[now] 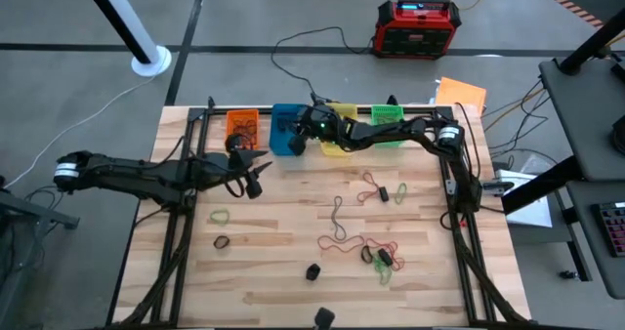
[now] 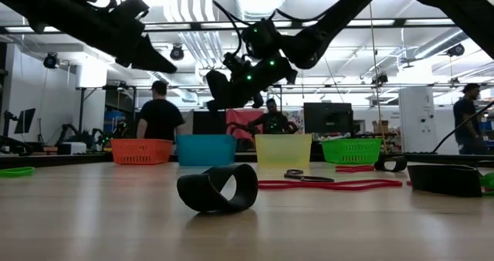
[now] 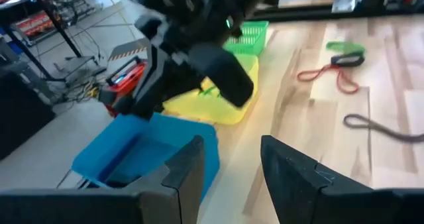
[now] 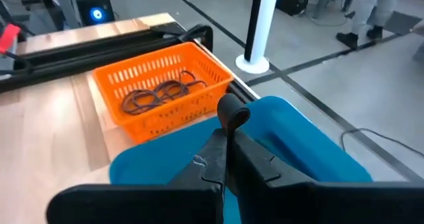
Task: Sort rubber bands into baskets
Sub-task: Put the black rubber band into the blue bin, then put the green rubber band into the yellow bin
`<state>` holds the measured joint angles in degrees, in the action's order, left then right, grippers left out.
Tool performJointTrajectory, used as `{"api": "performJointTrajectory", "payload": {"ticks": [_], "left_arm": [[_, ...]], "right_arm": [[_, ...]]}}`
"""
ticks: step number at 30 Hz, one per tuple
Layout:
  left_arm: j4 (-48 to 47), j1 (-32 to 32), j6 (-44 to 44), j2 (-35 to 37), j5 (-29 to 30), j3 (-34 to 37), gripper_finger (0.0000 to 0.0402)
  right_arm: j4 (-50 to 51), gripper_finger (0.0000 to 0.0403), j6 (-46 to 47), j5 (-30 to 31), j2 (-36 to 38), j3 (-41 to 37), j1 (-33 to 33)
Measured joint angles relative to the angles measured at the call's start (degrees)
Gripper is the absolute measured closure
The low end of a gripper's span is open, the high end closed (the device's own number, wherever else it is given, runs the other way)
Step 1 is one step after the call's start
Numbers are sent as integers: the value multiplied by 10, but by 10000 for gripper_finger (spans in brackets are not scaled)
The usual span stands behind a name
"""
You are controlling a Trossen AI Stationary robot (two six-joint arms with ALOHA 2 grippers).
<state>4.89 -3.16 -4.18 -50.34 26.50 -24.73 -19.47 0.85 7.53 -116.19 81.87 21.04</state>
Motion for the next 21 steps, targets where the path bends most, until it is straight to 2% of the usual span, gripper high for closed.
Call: {"api": "performJointTrajectory", "payload": {"ticks": [5,10,15,21], "left_arm": [[-17,-14,20,6,0,0,269],[-19,-24,36,8,0,-6,269],[-21,-24,27,4,0,-25,269],[-73,-24,44,4,-1,-55,269]], "right_arm": [[72,368,-10,-4,1,45,12],[137,308,1,-73,0,90,35],[154,262,6,-108,-1,94,45],[190,238,-5,-112,7,94,45]]}}
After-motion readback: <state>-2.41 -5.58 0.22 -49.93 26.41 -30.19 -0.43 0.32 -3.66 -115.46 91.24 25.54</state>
